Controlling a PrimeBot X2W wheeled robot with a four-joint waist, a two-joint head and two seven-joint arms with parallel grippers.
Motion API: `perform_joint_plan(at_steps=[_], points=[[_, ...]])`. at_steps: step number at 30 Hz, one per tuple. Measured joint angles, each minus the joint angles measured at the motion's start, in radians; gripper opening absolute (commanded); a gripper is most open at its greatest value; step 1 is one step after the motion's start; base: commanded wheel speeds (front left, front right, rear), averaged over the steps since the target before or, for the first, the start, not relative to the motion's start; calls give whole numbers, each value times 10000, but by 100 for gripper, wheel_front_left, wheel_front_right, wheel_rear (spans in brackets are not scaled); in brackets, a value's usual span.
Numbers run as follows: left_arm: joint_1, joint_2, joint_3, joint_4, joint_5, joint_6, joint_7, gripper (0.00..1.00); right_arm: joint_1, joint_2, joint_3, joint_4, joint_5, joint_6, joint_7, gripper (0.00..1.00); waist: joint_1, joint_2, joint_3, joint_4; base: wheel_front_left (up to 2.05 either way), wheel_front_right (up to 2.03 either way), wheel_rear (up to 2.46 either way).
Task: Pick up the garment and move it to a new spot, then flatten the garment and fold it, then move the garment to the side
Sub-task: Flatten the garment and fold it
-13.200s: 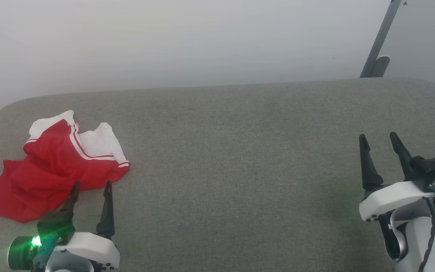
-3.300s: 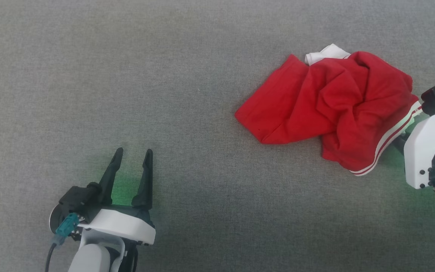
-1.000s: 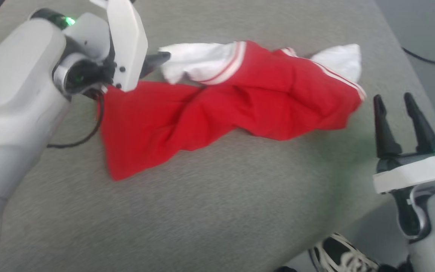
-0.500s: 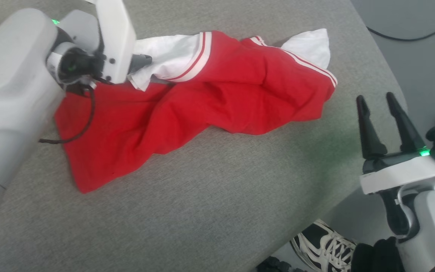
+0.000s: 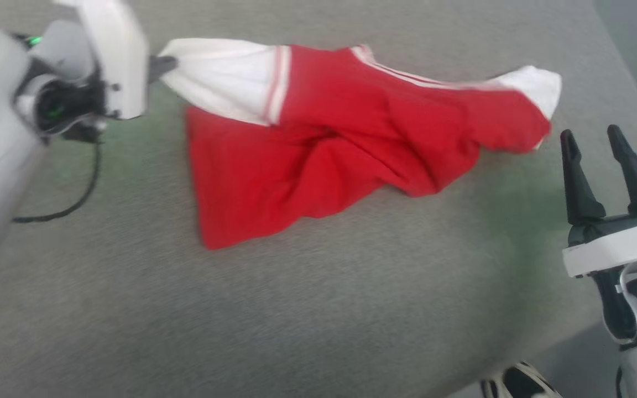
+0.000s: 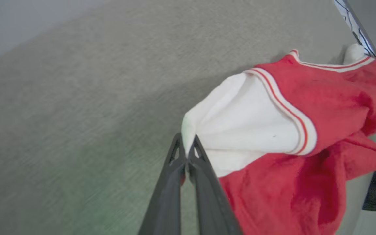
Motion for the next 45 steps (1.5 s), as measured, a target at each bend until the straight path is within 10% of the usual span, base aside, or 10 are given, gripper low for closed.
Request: perform_joint_plan(at_steps=[10, 20, 22, 23, 24, 40, 45], points=[[985, 1603, 456, 1463, -209, 107, -1319, 0, 130, -255, -201, -803, -111, 2, 874, 100, 0, 0, -563, 1470, 0, 0, 0], [1406, 1668, 464, 2263, -128, 44, -2385, 0, 470, -347, -464, -1356, -190, 2, 1455, 100, 0, 0, -604, 1716, 0, 0, 0], [1447, 1570, 497, 2309, -123, 36, -2778, 45, 510, -351, -491, -1411, -205, 0, 1559, 100, 0, 0, -636, 1732, 0, 0, 0], [1466, 1523, 504, 2314, -119, 15, -2999, 93, 523, -353, -504, -1448, -215, 0, 1588, 100, 0, 0, -666, 1747, 0, 0, 0], [1473, 1494, 489, 2307, -58, 13, -3221, 100, 542, -364, -500, -1476, -228, 2, 1659, 100, 0, 0, -705, 1764, 0, 0, 0], [4034, 989, 119, 575, 863, 75, -8671, 100, 722, -1243, -255, -1323, 111, 0, 3317, 100, 0, 0, -1825, 3149, 0, 0, 0], [5581, 550, 2437, -1373, 2539, 1053, -8822, 100, 145, -2038, 25, -920, 755, 2, 4265, 100, 0, 0, -1925, 4009, 0, 0, 0]])
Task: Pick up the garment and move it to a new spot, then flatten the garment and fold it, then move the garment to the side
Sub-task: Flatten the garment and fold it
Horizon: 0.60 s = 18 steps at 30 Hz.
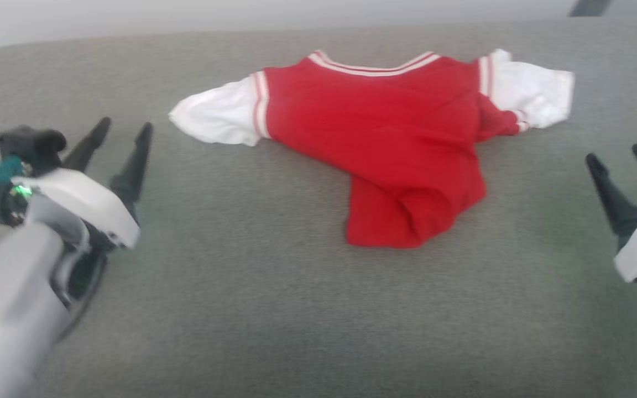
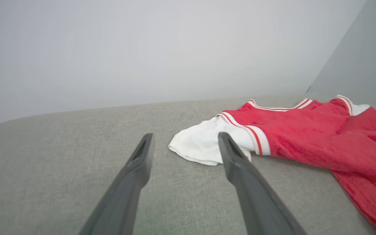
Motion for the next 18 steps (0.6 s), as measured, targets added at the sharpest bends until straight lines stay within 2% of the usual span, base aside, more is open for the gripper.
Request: perform_joint_plan(at_steps=[4, 8, 11, 18], points=[[2005, -706, 1710, -1732, 1714, 523, 2, 100, -824, -876, 351, 437, 410, -4, 819, 100, 0, 0, 160, 563, 0, 0, 0], [3316, -1547, 3122, -3221, 3244, 604, 2, 100, -1984, -1873, 1035, 1024, 1066, -4, 2121, 100, 0, 0, 543, 996, 0, 0, 0], [3808, -2011, 3728, -3751, 3804, 589, 2, 100, -2669, -2435, 1475, 1300, 1425, -4, 2936, 100, 0, 0, 796, 1189, 0, 0, 0], [4388, -3361, 5124, -4796, 5072, -151, 2, 100, -5247, -4004, 2491, 2180, 2357, -2, 5469, 100, 0, 0, 1843, 1862, 0, 0, 0]])
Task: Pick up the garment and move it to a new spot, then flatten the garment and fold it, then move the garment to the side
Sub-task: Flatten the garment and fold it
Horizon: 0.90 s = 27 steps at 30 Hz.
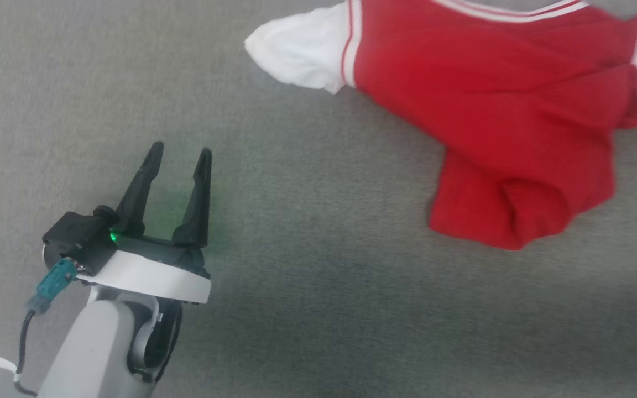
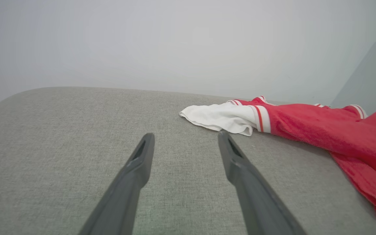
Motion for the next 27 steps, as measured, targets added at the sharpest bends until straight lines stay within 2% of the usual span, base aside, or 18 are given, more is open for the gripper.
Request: perform_joint_plan(at_steps=[4, 7, 11, 16, 17, 18, 19, 20, 23, 27], points=[[-23, -648, 474, -222, 477, -405, 0, 100, -1132, -548, 869, -77, 447, 0, 779, 100, 0, 0, 635, 413, 0, 0, 0], [-60, -917, 882, -397, 662, -631, 0, 100, -1854, -965, 1639, -125, 359, 2, 1089, 100, 0, 0, 1096, 688, 0, 0, 0], [-81, -1266, 1156, -635, 897, -803, 0, 100, -2446, -1281, 2681, 6, 345, 0, 1475, 100, 0, 0, 1584, 984, 0, 0, 0], [-97, -1450, 1381, -809, 1035, -863, 0, 100, -3198, -1584, 3505, 230, 476, 2, 1400, 100, 0, 0, 1903, 1143, 0, 0, 0], [-122, -1473, 1394, -811, 1041, -886, 0, 100, -3289, -1592, 3647, 299, 518, 2, 1381, 83, 0, 0, 1928, 1127, 0, 0, 0], [-162, -1463, 1394, -811, 1051, -886, 0, 100, -3370, -1599, 3820, 316, 525, 2, 1342, 48, 0, 0, 1943, 1102, 0, 0, 0], [-222, -1423, 1369, -821, 1068, -886, 0, 100, -3447, -1597, 3929, 357, 594, 2, 1269, 19, 0, 0, 1955, 1071, 0, 0, 0], [-298, -1348, 1315, -846, 1062, -888, 0, 100, -3494, -1582, 4054, 412, 660, 6, 1151, 0, 0, 0, 1964, 1035, 0, 0, 0], [-593, -1035, 1068, -955, 995, -890, -2, 100, -3685, -1515, 4416, 537, 742, 10, 872, 0, 0, 0, 1996, 908, 0, 0, 0], [-1465, -105, 364, -1011, 926, -890, 0, 100, -3971, -1367, 4709, 834, 798, 12, 420, 0, 0, 0, 2033, 708, 0, 0, 0]])
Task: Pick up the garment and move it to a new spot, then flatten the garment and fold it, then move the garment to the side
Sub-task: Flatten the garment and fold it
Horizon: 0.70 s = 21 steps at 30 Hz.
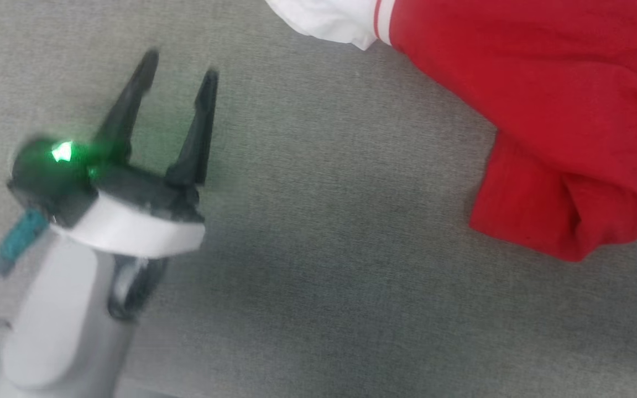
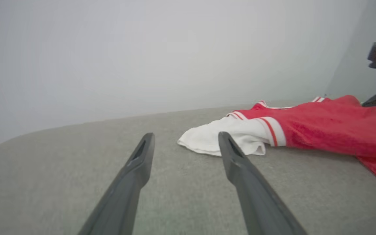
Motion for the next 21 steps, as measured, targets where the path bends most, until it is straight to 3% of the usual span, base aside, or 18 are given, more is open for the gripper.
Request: perform_joint_plan(at_steps=[3, 6, 10, 14, 21], points=[[-1346, 1041, -941, 102, -153, -2, 92, 100, -198, 146, 201, 174, 6, 0, -265, 0, 0, 0, 35, -150, 0, 0, 0], [-3178, 2155, -2454, 472, -838, -2, 1183, 100, -448, 353, 447, 253, 109, -4, -353, 0, 0, 0, 87, -339, 0, 0, 0], [-5822, 2886, -4433, 1327, -2880, -12, 3010, 100, -836, 583, 813, 247, 219, -8, -460, 0, 0, 0, 247, -608, 0, 0, 0], [-7995, 3007, -6054, 2642, -4859, -12, 4974, 100, -1329, 765, 1170, 222, 311, -6, -545, 0, 0, 0, 526, -827, 0, 0, 0], [-10382, 3055, -8427, 4470, -6592, -12, 7231, 100, -2122, 1097, 1760, 236, 466, -6, -869, 0, 0, 0, 966, -1301, 0, 0, 0]])
